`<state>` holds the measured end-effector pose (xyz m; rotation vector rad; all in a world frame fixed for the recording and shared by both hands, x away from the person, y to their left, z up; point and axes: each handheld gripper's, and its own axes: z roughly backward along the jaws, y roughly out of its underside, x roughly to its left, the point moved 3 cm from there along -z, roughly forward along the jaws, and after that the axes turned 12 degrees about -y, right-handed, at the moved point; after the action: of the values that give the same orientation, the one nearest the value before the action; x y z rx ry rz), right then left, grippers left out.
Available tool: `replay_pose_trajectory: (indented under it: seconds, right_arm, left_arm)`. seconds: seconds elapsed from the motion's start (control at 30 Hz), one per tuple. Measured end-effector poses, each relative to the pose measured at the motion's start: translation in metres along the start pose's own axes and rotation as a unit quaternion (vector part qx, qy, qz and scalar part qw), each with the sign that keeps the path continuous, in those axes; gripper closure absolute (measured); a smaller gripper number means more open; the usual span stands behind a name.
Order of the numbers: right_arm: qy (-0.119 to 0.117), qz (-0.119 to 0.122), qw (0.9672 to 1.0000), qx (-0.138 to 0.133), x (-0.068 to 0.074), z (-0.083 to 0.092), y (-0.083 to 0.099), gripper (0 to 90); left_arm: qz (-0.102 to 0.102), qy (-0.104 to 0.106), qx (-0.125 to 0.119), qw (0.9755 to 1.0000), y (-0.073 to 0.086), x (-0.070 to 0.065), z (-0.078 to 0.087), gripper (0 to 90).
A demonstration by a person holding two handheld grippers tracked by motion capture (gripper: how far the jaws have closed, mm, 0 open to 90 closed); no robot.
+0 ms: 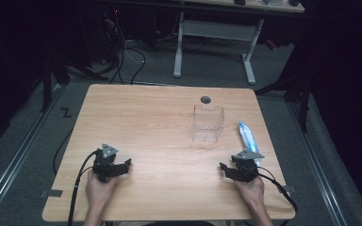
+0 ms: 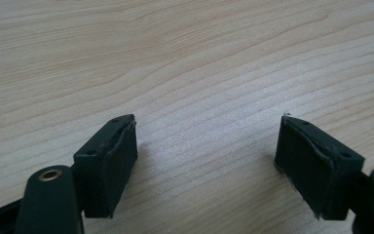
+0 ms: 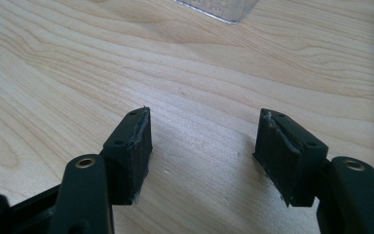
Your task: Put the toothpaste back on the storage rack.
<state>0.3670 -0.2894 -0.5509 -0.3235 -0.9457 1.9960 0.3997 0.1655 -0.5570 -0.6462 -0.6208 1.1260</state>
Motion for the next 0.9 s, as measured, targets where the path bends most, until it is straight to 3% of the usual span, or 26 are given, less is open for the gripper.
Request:
replay_pose_trajectory:
  seconds: [0.17,0.6,0.9]
  right_arm:
    - [0.013,0.002,0.9999,0.000,0.001,0.007,0.000,39.3]
    - [0.030,0.007,0.9990,-0.033,-0.001,0.036,-0.007,41.0]
    - [0.056,-0.017,0.9967,-0.056,-0.013,0.061,-0.009,42.7]
  left_arm:
    - [0.001,0.002,0.000,1.0000,0.000,0.000,0.000,23.6]
    - [0.001,0.002,0.000,1.0000,0.000,0.000,0.000,23.6]
    - [0.002,0.002,0.000,1.0000,0.000,0.001,0.000,23.6]
